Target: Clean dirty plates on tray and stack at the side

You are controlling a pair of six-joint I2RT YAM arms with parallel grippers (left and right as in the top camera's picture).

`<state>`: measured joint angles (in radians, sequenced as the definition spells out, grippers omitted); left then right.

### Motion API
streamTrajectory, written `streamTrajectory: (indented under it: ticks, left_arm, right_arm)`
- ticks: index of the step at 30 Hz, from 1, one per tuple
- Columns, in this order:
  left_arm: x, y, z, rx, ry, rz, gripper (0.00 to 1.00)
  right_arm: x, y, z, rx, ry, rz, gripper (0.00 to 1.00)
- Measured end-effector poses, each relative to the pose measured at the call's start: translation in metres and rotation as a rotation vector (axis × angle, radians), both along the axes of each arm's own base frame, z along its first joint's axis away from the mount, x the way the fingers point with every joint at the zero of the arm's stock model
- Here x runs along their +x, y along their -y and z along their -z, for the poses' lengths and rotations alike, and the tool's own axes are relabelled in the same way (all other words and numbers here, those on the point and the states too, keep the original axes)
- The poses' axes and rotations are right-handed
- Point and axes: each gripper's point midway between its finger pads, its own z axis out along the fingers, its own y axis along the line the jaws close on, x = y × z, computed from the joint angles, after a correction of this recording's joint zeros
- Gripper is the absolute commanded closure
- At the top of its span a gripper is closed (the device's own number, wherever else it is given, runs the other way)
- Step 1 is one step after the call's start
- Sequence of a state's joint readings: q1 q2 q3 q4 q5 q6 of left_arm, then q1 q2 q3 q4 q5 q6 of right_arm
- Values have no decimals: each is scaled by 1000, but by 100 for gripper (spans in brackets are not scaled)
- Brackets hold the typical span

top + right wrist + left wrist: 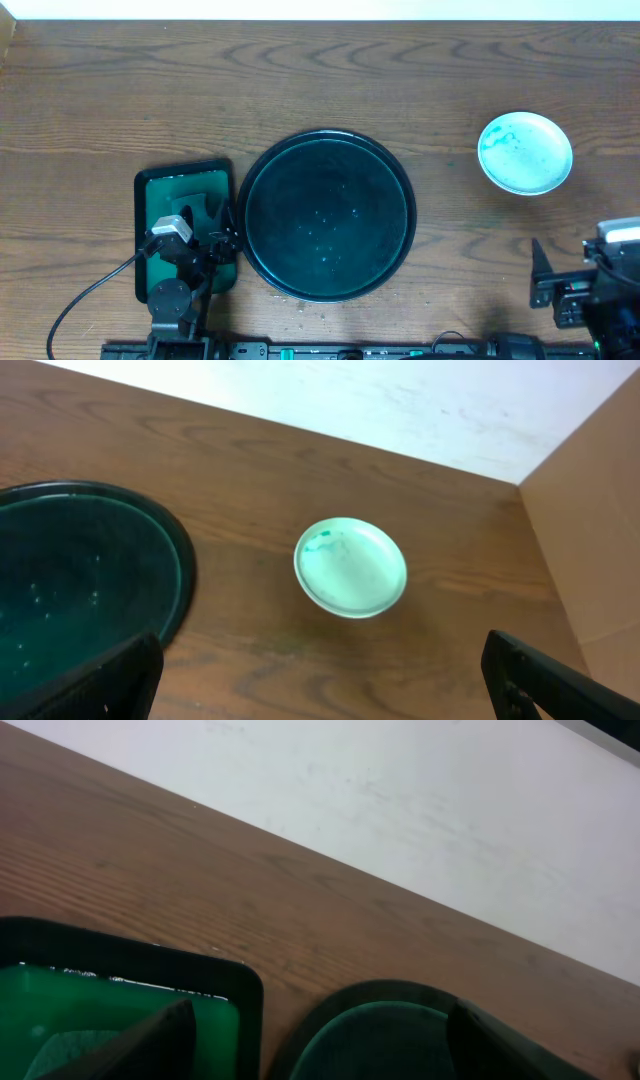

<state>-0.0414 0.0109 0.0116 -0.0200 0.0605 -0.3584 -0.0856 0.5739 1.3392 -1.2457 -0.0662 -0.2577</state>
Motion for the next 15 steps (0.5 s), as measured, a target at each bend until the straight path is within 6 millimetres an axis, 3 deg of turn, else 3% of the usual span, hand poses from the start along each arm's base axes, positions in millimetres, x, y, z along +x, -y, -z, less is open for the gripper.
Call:
streamTrajectory:
  ticks: [5, 10, 15]
  left_arm:
    - [0, 0, 0, 0, 0, 0, 20]
    - [0, 0, -1, 0, 0, 0, 20]
    - [0, 0, -1, 0, -1, 0, 20]
  right_arm:
    - [34, -13, 22, 23, 51, -83, 1]
    - [74, -34, 52, 97, 227, -190, 1]
    - [93, -44, 91, 227, 358, -213, 1]
